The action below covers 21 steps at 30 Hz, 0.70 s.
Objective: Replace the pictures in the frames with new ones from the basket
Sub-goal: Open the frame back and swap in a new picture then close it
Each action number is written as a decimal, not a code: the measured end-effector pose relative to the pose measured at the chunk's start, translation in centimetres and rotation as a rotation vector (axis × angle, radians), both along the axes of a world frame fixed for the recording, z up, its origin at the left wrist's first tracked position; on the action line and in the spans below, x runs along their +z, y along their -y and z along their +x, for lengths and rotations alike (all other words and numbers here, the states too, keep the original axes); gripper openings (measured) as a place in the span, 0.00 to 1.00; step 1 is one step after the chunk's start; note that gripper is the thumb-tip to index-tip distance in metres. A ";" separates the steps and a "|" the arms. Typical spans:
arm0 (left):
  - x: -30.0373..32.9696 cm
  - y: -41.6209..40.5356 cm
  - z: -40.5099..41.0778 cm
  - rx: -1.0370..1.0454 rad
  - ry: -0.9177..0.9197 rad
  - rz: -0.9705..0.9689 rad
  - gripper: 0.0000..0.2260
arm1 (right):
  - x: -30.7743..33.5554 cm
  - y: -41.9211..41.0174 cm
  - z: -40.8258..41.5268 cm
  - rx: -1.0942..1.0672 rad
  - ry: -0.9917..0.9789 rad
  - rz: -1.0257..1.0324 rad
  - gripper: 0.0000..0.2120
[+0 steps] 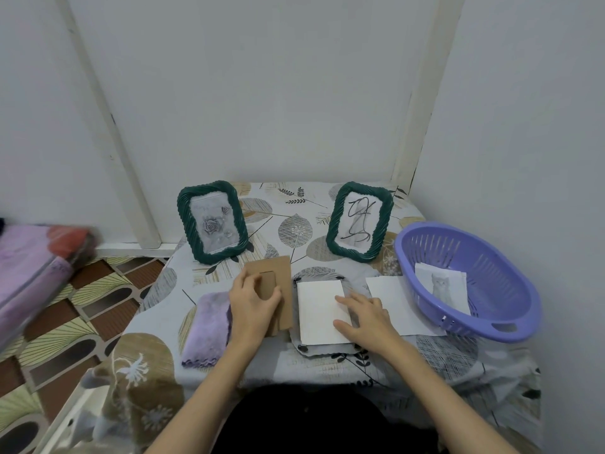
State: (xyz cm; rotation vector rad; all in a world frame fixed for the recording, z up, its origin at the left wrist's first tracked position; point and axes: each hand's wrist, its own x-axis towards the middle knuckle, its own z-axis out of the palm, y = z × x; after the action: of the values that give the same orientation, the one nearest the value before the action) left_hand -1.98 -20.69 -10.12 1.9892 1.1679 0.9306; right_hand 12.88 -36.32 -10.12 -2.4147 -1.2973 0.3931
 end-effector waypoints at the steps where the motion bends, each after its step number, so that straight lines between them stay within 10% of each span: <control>1: 0.5 0.3 0.4 -0.011 0.037 -0.027 0.21 | 0.3 -0.1 -0.2 -0.029 -0.012 0.108 0.23; 7: 2.2 1.9 4.1 -0.108 0.094 -0.251 0.21 | 3.8 -1.7 -1.8 -0.118 -0.735 0.570 0.25; 12: 2.7 1.8 4.3 -0.235 0.274 -0.504 0.20 | 3.6 -1.6 -0.8 -0.194 -0.618 0.593 0.30; 21: 0.5 1.0 2.8 -0.410 -0.052 -0.333 0.29 | 1.3 -0.8 0.0 -0.195 -0.634 0.436 0.36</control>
State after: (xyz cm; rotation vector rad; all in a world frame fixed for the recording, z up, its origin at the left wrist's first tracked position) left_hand 0.82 -21.69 -9.66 1.8828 0.8291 0.4464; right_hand 12.84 -35.53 -8.86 -1.8117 -0.7605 0.6692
